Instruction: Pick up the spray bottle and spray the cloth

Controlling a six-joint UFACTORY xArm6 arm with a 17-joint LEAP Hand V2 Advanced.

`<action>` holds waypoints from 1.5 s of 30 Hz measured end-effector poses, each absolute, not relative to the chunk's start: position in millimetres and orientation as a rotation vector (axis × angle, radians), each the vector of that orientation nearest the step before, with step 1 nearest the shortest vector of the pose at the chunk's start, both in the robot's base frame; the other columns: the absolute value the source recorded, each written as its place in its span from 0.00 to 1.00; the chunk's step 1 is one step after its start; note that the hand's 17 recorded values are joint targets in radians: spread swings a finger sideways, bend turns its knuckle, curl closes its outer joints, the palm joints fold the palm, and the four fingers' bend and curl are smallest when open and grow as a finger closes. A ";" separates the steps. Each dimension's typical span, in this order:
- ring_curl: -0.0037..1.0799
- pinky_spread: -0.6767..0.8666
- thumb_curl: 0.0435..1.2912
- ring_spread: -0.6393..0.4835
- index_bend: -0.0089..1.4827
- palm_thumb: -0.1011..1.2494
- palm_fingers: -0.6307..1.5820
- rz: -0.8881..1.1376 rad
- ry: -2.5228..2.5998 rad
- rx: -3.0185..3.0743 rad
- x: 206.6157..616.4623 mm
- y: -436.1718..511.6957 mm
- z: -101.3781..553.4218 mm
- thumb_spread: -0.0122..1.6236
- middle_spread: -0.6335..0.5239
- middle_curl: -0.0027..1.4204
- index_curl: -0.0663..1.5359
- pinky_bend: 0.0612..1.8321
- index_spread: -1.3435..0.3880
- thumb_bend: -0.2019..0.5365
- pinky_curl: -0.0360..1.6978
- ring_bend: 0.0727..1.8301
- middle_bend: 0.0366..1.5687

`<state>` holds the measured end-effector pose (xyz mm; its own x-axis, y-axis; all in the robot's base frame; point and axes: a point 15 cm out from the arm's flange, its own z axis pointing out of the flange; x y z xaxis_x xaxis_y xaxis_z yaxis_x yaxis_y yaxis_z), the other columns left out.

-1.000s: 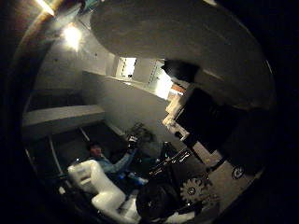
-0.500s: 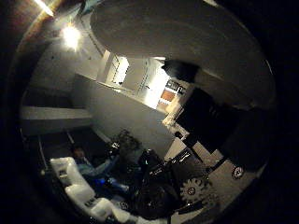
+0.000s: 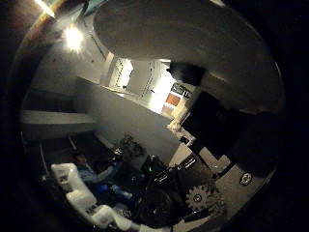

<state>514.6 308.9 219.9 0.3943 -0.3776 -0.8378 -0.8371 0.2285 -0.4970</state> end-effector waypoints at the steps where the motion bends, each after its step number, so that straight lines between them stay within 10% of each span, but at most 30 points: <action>1: 0.66 0.27 0.37 0.40 0.63 0.77 0.78 0.452 1.198 -1.373 515.0 309.0 219.6 0.65 0.44 0.50 0.48 0.53 0.66 0.23 0.67 0.67 0.79; 13: 0.56 0.20 0.37 0.41 0.17 0.71 0.61 0.448 1.188 -1.432 515.7 302.4 208.7 0.59 0.41 0.45 0.43 0.51 0.57 0.24 0.55 0.66 0.55; 23: 0.51 0.38 0.34 0.48 0.21 0.66 0.41 0.434 1.177 -1.477 516.5 291.9 206.5 0.61 0.43 0.41 0.41 0.35 0.52 0.24 0.53 0.58 0.39; 45: 0.44 0.61 0.32 0.48 0.17 0.64 0.44 0.212 1.109 -1.540 523.6 199.6 289.0 0.62 0.46 0.36 0.34 0.21 0.58 0.24 0.44 0.46 0.31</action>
<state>523.6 199.6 289.0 0.5343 -0.5193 -0.6670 -0.7285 0.1173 -0.6749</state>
